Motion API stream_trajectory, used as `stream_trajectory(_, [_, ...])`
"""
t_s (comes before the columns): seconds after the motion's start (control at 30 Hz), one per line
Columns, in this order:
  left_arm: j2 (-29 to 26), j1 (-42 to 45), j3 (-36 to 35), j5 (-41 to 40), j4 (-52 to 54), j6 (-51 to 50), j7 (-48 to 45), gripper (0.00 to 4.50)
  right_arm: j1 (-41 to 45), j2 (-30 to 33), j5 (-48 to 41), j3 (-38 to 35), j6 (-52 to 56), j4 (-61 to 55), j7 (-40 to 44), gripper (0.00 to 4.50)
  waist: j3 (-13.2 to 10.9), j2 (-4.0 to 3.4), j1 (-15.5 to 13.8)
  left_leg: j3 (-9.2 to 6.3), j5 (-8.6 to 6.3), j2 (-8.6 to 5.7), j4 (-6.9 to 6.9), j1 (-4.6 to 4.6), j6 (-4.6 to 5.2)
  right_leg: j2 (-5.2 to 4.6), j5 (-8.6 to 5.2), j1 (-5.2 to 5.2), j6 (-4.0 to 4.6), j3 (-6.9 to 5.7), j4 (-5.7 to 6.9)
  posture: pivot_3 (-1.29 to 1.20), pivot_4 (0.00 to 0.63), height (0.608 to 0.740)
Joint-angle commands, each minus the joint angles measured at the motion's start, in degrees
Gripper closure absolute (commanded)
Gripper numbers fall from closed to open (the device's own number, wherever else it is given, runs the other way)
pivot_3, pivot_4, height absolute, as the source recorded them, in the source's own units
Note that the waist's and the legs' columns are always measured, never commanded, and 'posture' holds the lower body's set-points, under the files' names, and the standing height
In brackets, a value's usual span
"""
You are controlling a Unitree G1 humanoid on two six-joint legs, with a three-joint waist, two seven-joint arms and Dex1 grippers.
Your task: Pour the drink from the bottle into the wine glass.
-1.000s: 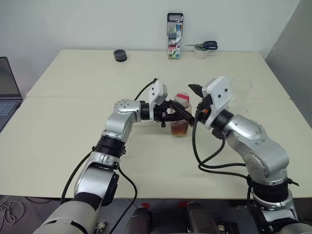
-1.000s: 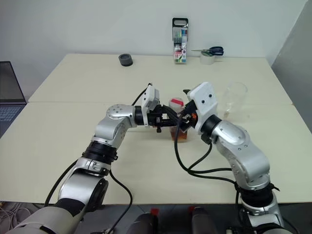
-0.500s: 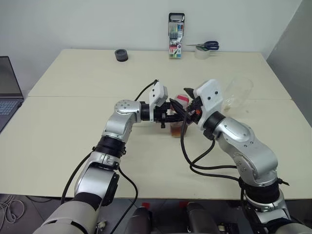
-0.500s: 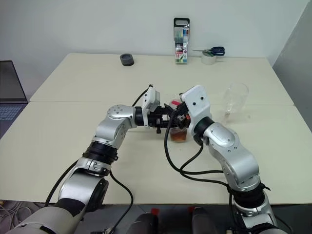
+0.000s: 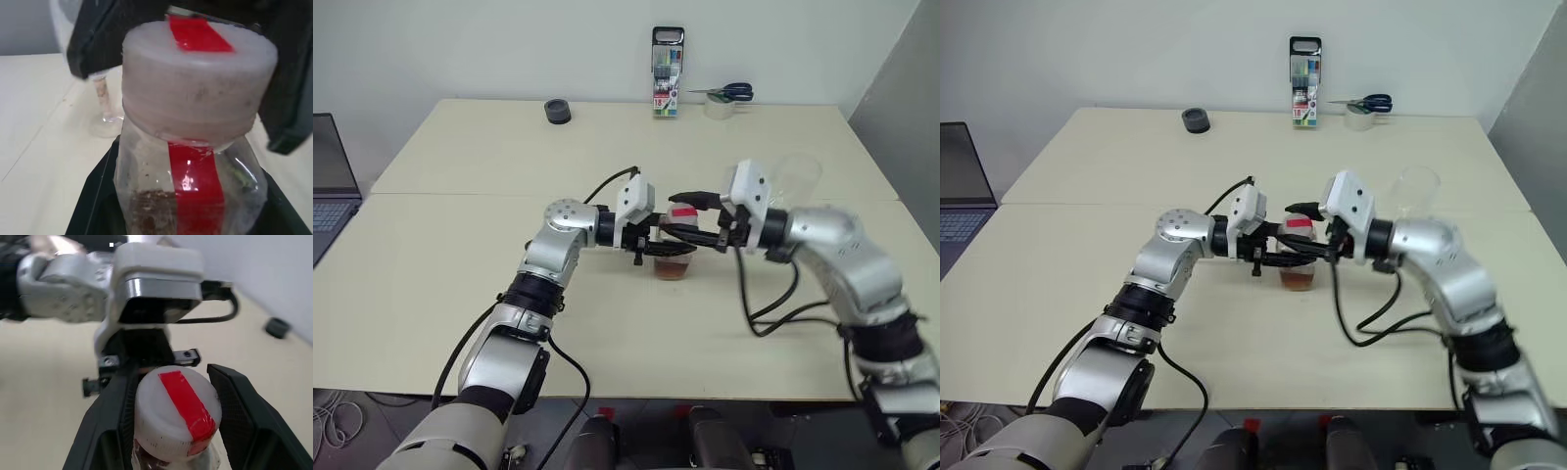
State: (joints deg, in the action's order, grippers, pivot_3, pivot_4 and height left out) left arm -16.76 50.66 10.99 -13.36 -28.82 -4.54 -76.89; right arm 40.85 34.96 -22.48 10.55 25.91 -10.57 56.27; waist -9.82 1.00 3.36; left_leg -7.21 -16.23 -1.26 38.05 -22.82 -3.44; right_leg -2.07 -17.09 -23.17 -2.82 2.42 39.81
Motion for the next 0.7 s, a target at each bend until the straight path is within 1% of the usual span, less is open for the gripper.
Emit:
stream_trajectory(0.03, [-1.5, 2.0, -2.1, -0.8, 0.3, 0.4, 0.2, 2.72, 1.2, 1.6, -1.0, -0.4, 0.8, 2.4, 4.7, 2.57, 0.0, 0.0, 0.0, -0.02, 0.01, 0.0, -0.05, 0.0, -0.02, 0.0, 0.0, -0.03, 0.0, 0.0, 0.03, 0.0, 0.15, 0.74])
stream_trajectory(0.1, [-1.3, 1.8, -2.2, -0.8, 0.5, 0.3, 0.7, 2.72, 0.9, 0.3, -0.9, -2.6, -0.4, 2.6, 1.8, 2.57, 0.0, 0.0, 0.0, -0.09, 0.05, 0.01, -0.06, -0.01, -0.08, -0.02, -0.01, -0.05, 0.01, -0.02, 0.05, 0.0, 0.15, 0.74])
stream_trajectory(0.17, [-1.3, 1.6, -2.4, -0.8, 0.7, 0.0, 1.2, 2.72, 0.6, -0.3, -1.9, -5.8, 0.8, 1.1, -1.5, 1.82, 0.0, 0.0, 0.0, -0.11, 0.09, -0.03, -0.05, -0.04, -0.16, -0.08, -0.01, -0.06, 0.01, 0.0, 0.05, 0.0, 0.15, 0.74])
stream_trajectory(0.2, [-1.2, 1.6, -2.5, -0.7, 0.4, -0.1, 1.6, 2.72, 0.1, -0.1, -2.4, -7.7, 2.5, -1.0, -4.1, 1.6, 0.0, 0.0, -0.1, -0.15, 0.09, -0.04, -0.03, -0.05, -0.17, -0.11, -0.01, -0.06, 0.01, 0.0, 0.04, 0.0, 0.15, 0.74])
stream_trajectory(0.3, [-0.8, 2.0, -2.9, -0.5, -1.0, 0.4, 3.1, 2.72, -3.6, -0.7, -4.5, -10.9, 9.2, -10.4, -11.2, 0.57, 0.0, 0.0, -0.2, -0.33, 0.1, -0.09, 0.01, -0.08, -0.17, -0.19, 0.0, -0.06, 0.01, 0.02, 0.04, 0.0, 0.15, 0.74])
stream_trajectory(0.37, [-0.4, 2.4, -3.1, -0.4, -1.9, 0.6, 3.7, 2.72, -8.5, -3.6, -4.9, -11.2, 12.8, -17.8, -17.8, 0.52, 0.0, 0.0, -0.3, -0.37, 0.1, -0.1, 0.0, -0.1, -0.17, -0.19, -0.01, -0.06, 0.01, 0.0, 0.04, 0.0, 0.15, 0.74])
stream_trajectory(0.47, [0.3, 3.0, -3.0, -0.2, -3.1, 1.0, 3.9, 2.72, -15.4, -9.0, -1.1, -8.2, 14.5, -26.4, -27.8, 0.52, 0.0, 0.0, -0.2, -0.42, 0.1, -0.09, -0.05, -0.09, -0.18, -0.18, -0.01, -0.06, 0.0, -0.04, 0.06, 0.0, 0.15, 0.74])
stream_trajectory(0.5, [0.5, 3.3, -3.0, -0.1, -3.6, 1.2, 3.9, 2.72, -16.8, -10.5, 2.2, -6.0, 14.8, -28.1, -31.6, 0.52, 0.0, 0.0, -0.2, -0.4, 0.1, -0.09, -0.04, -0.09, -0.18, -0.18, -0.01, -0.07, 0.0, -0.03, 0.07, 0.0, 0.15, 0.74])
stream_trajectory(0.6, [1.1, 4.3, -3.0, 0.0, -5.2, 1.6, 3.7, 2.72, -18.2, -15.4, 9.1, -2.0, 15.3, -29.6, -40.8, 0.52, 0.0, 0.0, -0.1, -0.31, 0.11, -0.15, 0.05, -0.08, -0.17, -0.18, -0.01, -0.08, 0.0, 0.08, 0.11, 0.0, 0.15, 0.74])
stream_trajectory(0.7, [1.6, 4.9, -2.9, 0.2, -6.2, 2.1, 3.3, 2.72, -18.5, -19.1, 13.8, -0.1, 15.8, -29.6, -46.9, 0.52, 0.0, -0.01, -0.1, -0.36, 0.21, -0.14, 0.03, -0.06, -0.21, -0.13, -0.01, -0.08, 0.0, 0.04, 0.14, 0.0, 0.15, 0.74])
